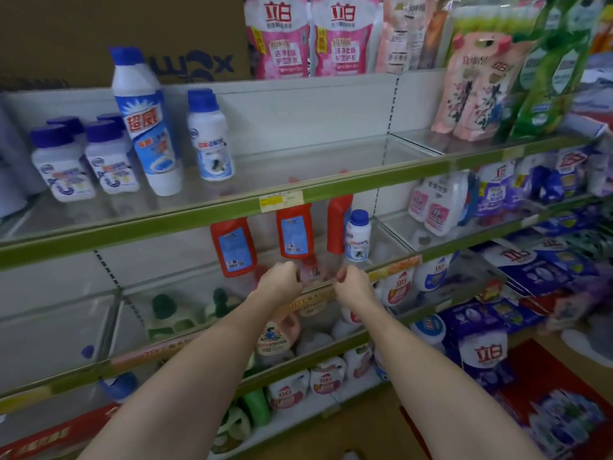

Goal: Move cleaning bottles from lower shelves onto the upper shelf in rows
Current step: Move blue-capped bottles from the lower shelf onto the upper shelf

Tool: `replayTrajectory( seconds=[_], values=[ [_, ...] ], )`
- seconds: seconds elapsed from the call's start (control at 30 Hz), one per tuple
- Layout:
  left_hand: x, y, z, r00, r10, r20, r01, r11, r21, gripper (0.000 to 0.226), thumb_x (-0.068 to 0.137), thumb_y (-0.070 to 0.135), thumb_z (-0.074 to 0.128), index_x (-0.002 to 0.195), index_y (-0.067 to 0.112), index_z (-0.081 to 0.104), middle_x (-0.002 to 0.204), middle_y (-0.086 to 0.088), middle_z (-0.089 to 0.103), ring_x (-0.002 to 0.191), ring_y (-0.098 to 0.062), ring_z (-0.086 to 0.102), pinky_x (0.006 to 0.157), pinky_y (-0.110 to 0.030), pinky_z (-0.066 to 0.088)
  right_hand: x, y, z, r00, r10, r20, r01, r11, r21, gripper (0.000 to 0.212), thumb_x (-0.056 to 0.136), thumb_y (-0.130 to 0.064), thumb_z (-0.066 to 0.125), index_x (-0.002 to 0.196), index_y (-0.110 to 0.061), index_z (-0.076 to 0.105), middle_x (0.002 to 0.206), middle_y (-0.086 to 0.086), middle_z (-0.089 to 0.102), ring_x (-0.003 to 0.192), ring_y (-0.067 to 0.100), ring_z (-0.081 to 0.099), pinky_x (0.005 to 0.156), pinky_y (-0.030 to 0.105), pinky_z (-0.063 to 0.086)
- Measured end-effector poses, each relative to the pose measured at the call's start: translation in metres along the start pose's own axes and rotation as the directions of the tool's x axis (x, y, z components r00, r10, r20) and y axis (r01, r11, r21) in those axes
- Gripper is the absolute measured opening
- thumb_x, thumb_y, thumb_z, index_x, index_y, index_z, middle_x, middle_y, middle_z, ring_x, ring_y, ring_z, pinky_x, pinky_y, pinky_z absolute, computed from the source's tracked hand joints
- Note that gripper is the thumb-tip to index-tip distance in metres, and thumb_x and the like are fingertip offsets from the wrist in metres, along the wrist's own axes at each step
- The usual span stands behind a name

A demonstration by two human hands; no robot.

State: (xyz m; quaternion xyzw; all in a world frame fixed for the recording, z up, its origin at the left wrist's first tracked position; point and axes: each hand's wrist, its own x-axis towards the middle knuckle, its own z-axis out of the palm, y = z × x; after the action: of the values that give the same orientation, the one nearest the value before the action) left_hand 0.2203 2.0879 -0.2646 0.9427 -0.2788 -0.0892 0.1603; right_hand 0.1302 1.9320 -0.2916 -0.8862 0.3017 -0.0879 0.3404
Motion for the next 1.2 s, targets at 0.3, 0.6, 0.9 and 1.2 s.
replayTrajectory(
  seconds=[0.3, 0.6, 0.9, 1.2],
  values=[
    [0.101, 0.064, 0.039, 0.999, 0.027, 0.035, -0.026, 1.0, -0.008, 0.014, 0.096, 0.024, 0.052, 0.084, 0.019, 0.058, 0.094, -0.004, 0.064, 0.09, -0.027, 0.062, 0.074, -0.034, 0.049, 0.113, 0.062, -0.016, 0.997, 0.073, 0.026, -0.075, 0.99, 0.115, 0.01, 0.093, -0.018, 0.064, 0.094, -0.015, 0.055, 0.107, 0.012, 0.062, 0.099, 0.031, 0.062, 0.085, 0.039, 0.051],
    [0.167, 0.092, 0.087, 0.991, -0.063, 0.119, 0.072, 0.995, -0.076, 0.013, 0.092, 0.025, 0.053, 0.092, 0.027, 0.066, 0.097, 0.003, 0.07, 0.085, -0.017, 0.065, 0.079, -0.041, 0.058, 0.193, 0.102, -0.02, 0.984, 0.081, 0.16, -0.116, 0.967, 0.225, 0.062, 0.078, -0.022, 0.085, 0.129, -0.01, 0.052, 0.128, 0.011, 0.062, 0.117, 0.029, 0.062, 0.096, 0.039, 0.051],
    [0.188, 0.09, 0.079, 0.986, -0.135, 0.095, 0.136, 0.991, -0.009, 0.021, 0.091, 0.016, 0.054, 0.107, 0.01, 0.066, 0.109, -0.011, 0.068, 0.098, -0.032, 0.063, 0.08, -0.04, 0.054, 0.228, 0.098, -0.018, 0.961, 0.033, 0.274, -0.091, 0.975, 0.201, 0.065, 0.067, -0.031, 0.091, 0.122, -0.021, 0.059, 0.105, -0.007, 0.066, 0.094, 0.016, 0.062, 0.073, 0.024, 0.044],
    [0.168, 0.083, 0.06, 0.988, -0.146, 0.045, 0.153, 0.96, -0.235, 0.033, 0.087, 0.018, 0.057, 0.119, 0.017, 0.063, 0.11, -0.005, 0.07, 0.097, -0.024, 0.066, 0.087, -0.043, 0.056, 0.2, 0.089, -0.008, 0.965, -0.042, 0.258, -0.022, 0.971, 0.238, 0.061, 0.063, -0.03, 0.093, 0.113, -0.018, 0.062, 0.105, -0.002, 0.07, 0.095, 0.02, 0.066, 0.076, 0.03, 0.05]
  ],
)
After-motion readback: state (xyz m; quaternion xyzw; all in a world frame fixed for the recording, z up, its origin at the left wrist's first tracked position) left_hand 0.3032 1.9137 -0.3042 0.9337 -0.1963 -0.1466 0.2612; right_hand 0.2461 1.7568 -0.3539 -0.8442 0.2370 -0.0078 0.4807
